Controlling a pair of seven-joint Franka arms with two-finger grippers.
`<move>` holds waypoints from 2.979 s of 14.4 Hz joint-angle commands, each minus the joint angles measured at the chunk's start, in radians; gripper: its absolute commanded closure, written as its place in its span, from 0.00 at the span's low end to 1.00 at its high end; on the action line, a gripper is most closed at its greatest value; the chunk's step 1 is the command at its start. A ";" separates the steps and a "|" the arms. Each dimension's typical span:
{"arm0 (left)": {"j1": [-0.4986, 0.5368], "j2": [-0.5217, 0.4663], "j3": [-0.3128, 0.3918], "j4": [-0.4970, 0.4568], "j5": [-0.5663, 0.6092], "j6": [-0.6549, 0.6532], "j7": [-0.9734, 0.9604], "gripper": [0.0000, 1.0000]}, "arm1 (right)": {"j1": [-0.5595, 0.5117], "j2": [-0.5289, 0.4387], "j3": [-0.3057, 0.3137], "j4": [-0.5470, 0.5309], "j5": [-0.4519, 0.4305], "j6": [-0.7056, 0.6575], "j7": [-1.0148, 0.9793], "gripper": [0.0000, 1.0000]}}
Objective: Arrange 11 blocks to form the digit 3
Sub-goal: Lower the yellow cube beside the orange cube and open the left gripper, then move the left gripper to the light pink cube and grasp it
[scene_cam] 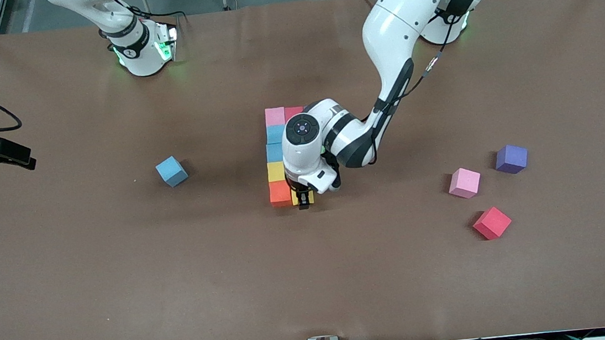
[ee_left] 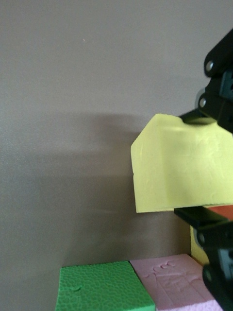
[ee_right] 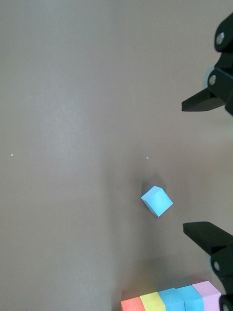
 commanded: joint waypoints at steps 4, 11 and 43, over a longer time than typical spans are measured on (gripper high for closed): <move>-0.008 -0.020 0.012 -0.006 0.026 0.011 -0.005 0.00 | -0.007 -0.003 0.009 0.011 0.057 -0.013 0.004 0.00; -0.004 -0.140 -0.008 -0.014 0.026 -0.113 0.017 0.00 | -0.009 -0.005 0.007 0.009 0.057 -0.067 -0.001 0.00; 0.658 -0.467 -0.014 -0.600 -0.048 -0.106 1.291 0.00 | -0.016 -0.184 0.018 -0.081 0.023 -0.081 -0.151 0.00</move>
